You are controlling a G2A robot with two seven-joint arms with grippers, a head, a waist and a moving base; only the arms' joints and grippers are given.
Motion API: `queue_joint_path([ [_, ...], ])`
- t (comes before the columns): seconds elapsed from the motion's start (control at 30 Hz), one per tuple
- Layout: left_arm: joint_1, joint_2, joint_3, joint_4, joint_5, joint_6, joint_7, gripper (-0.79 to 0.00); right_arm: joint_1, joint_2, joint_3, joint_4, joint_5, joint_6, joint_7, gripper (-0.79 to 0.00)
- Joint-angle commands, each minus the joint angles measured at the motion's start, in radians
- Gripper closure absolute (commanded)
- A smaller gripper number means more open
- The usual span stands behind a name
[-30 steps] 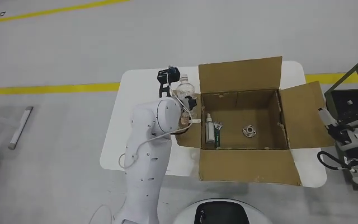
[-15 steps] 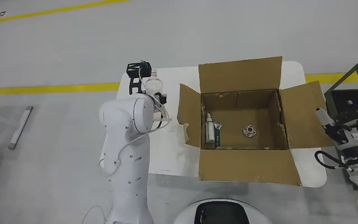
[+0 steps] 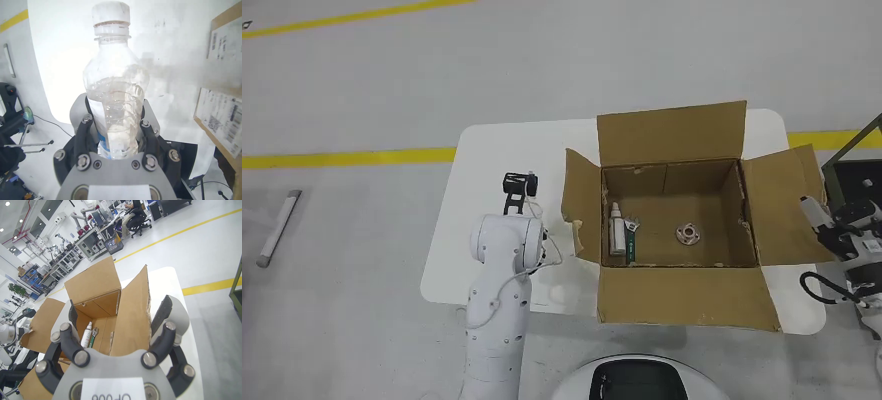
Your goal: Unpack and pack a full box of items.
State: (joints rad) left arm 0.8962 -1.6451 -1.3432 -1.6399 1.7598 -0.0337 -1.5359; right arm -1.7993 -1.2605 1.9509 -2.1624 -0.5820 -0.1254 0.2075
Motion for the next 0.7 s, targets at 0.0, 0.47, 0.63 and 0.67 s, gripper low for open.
queue_joint_path([
  [0.0,-0.001,0.0,0.0,-0.001,-0.001,0.001,0.0,0.0,-0.002,0.0,0.001,0.001,0.002,-0.001,0.0,-0.785],
  [0.47,-0.001,0.0,0.0,-0.001,-0.001,0.001,0.0,0.0,-0.023,-0.003,0.015,-0.002,0.033,-0.012,-0.015,-0.785],
  [0.63,0.023,-0.003,0.035,0.016,-0.026,0.0,0.056,0.0,-0.04,-0.006,0.024,-0.003,0.062,-0.015,-0.031,-0.785],
  [0.67,0.024,-0.004,0.04,0.022,-0.025,0.004,0.058,0.0,-0.044,-0.006,0.025,-0.003,0.067,-0.016,-0.033,-0.785],
])
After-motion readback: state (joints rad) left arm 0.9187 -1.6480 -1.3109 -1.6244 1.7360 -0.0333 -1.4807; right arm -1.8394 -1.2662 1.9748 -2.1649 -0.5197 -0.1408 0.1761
